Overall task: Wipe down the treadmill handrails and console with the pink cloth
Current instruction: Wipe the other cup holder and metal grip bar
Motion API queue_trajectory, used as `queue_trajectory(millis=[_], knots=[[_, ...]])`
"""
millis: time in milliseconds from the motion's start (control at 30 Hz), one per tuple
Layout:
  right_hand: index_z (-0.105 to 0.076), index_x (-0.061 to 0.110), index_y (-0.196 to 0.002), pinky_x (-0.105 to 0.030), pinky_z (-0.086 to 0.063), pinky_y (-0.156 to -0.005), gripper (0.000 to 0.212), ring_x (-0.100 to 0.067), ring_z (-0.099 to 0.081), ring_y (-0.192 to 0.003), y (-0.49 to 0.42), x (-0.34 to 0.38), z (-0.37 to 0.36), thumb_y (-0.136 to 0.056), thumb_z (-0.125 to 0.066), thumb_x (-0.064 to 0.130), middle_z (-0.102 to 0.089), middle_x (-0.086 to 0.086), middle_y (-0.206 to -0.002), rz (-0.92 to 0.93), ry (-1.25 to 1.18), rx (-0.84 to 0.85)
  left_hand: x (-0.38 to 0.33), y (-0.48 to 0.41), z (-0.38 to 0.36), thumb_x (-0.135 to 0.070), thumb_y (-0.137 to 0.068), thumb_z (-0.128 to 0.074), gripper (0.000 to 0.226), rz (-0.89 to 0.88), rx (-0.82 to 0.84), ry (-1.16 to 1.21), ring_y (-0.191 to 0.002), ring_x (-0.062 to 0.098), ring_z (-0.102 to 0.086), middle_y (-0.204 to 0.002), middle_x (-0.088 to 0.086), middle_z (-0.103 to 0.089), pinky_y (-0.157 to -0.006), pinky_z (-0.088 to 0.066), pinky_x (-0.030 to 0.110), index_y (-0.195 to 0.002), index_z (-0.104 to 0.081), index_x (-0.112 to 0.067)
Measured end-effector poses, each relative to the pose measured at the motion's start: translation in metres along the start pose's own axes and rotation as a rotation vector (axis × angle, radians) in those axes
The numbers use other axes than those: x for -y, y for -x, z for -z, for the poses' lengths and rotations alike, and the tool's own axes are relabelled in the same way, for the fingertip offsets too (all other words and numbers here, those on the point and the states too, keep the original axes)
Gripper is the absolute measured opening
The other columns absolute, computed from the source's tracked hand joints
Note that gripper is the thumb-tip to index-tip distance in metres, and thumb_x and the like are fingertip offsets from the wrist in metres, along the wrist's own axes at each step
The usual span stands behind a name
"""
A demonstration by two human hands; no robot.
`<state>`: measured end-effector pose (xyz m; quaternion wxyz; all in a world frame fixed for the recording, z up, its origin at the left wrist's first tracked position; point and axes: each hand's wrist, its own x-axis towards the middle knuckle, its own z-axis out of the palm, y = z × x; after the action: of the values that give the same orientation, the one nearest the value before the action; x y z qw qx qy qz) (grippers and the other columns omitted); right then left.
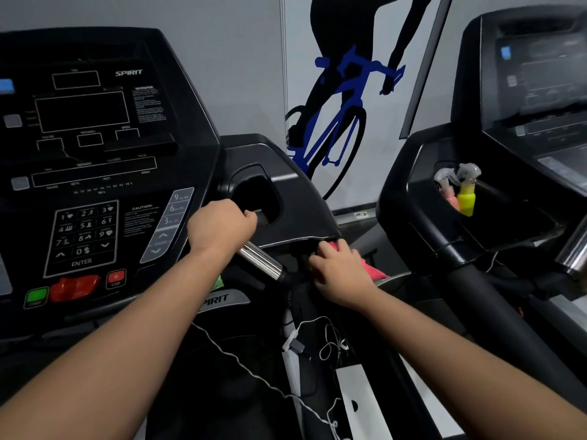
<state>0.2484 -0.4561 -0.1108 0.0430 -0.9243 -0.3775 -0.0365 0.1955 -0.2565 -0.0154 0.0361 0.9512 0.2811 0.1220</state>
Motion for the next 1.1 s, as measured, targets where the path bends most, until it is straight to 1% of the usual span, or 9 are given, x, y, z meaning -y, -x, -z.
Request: queue_trajectory(millis=[167, 367, 467, 533, 633, 733, 867, 1000, 1100], knots=[[-0.058, 0.024, -0.088, -0.029, -0.036, -0.088, 0.010, -0.021, -0.049, -0.097, -0.004, -0.035, -0.006, -0.082, -0.061, 0.016, -0.046, -0.001, -0.101, -0.367, -0.796, -0.158, -0.003, -0.001, 0.001, -0.034, -0.090, -0.044, 0.041, 0.018, 0.005, 0.007, -0.048, 0.019, -0.042, -0.057, 0.003, -0.051, -0.046, -0.026, 0.023, -0.056, -0.049, -0.011], [-0.041, 0.019, -0.068, -0.019, -0.036, -0.049, 0.037, -0.013, -0.043, -0.060, -0.010, -0.046, -0.016, -0.096, -0.047, 0.042, -0.045, -0.005, -0.070, -0.741, -1.283, -0.038, -0.001, -0.002, -0.001, -0.034, -0.089, -0.044, 0.039, 0.012, 0.009, 0.007, -0.051, 0.021, -0.045, -0.058, 0.003, -0.050, -0.046, -0.027, 0.023, -0.058, -0.049, -0.011], [-0.052, 0.016, -0.081, -0.030, -0.048, -0.073, 0.034, -0.024, -0.058, -0.080, -0.015, -0.040, -0.014, -0.092, -0.049, 0.048, -0.059, -0.008, -0.089, -0.776, -1.147, -0.053, -0.001, -0.004, -0.002, -0.034, -0.089, -0.044, 0.036, 0.015, 0.000, -0.004, -0.057, 0.024, -0.050, -0.060, 0.003, -0.051, -0.047, -0.029, 0.024, -0.063, -0.053, -0.011], [-0.057, 0.020, -0.101, -0.039, -0.041, -0.090, 0.019, -0.030, -0.051, -0.105, -0.015, -0.028, -0.009, -0.090, -0.051, 0.036, -0.056, -0.004, -0.112, -0.721, -0.830, -0.122, -0.002, -0.006, -0.001, -0.033, -0.088, -0.045, 0.033, 0.016, 0.000, -0.004, -0.060, 0.026, -0.052, -0.064, 0.004, -0.054, -0.048, -0.029, 0.024, -0.066, -0.056, -0.010], [-0.057, 0.029, -0.096, -0.039, -0.035, -0.094, 0.010, -0.023, -0.039, -0.106, -0.011, -0.013, -0.007, -0.087, -0.053, 0.026, -0.046, 0.007, -0.111, -0.517, -0.603, -0.148, -0.002, -0.006, -0.002, -0.032, -0.088, -0.045, 0.033, 0.015, 0.014, -0.005, -0.060, 0.026, -0.052, -0.064, 0.004, -0.054, -0.048, -0.028, 0.024, -0.066, -0.055, -0.010], [-0.053, 0.036, -0.078, -0.034, -0.033, -0.094, 0.013, -0.022, -0.044, -0.105, -0.016, -0.029, -0.013, -0.084, -0.059, 0.026, -0.050, 0.005, -0.105, -0.482, -0.843, -0.157, -0.002, -0.004, -0.002, -0.034, -0.089, -0.044, 0.035, 0.006, 0.010, -0.013, -0.054, 0.022, -0.048, -0.060, 0.003, -0.051, -0.047, -0.028, 0.023, -0.063, -0.053, -0.011], [-0.041, 0.026, -0.098, -0.037, -0.045, -0.083, 0.035, -0.017, -0.054, -0.087, -0.022, -0.045, -0.021, -0.079, -0.062, 0.046, -0.053, -0.003, -0.096, -0.686, -1.389, -0.101, -0.001, -0.002, -0.002, -0.034, -0.090, -0.043, 0.038, -0.001, -0.001, -0.001, -0.052, 0.021, -0.049, -0.059, 0.003, -0.053, -0.047, -0.030, 0.023, -0.060, -0.051, -0.011], [-0.042, 0.015, -0.115, -0.037, -0.042, -0.092, 0.053, -0.026, -0.053, -0.107, -0.024, -0.052, -0.039, -0.085, -0.045, 0.059, -0.049, -0.013, -0.123, -0.920, -1.219, 0.014, 0.001, -0.001, -0.002, -0.034, -0.090, -0.043, 0.041, -0.009, -0.015, 0.010, -0.049, 0.020, -0.048, -0.056, 0.003, -0.053, -0.046, -0.030, 0.023, -0.058, -0.052, -0.011], [-0.050, 0.013, -0.118, -0.038, -0.040, -0.098, 0.042, -0.027, -0.050, -0.112, -0.023, -0.051, -0.036, -0.085, -0.052, 0.040, -0.048, -0.014, -0.127, -0.815, -1.150, -0.027, 0.001, -0.001, -0.003, -0.033, -0.090, -0.043, 0.040, -0.001, -0.010, 0.005, -0.049, 0.020, -0.049, -0.055, 0.002, -0.053, -0.045, -0.029, 0.022, -0.058, -0.053, -0.011]])
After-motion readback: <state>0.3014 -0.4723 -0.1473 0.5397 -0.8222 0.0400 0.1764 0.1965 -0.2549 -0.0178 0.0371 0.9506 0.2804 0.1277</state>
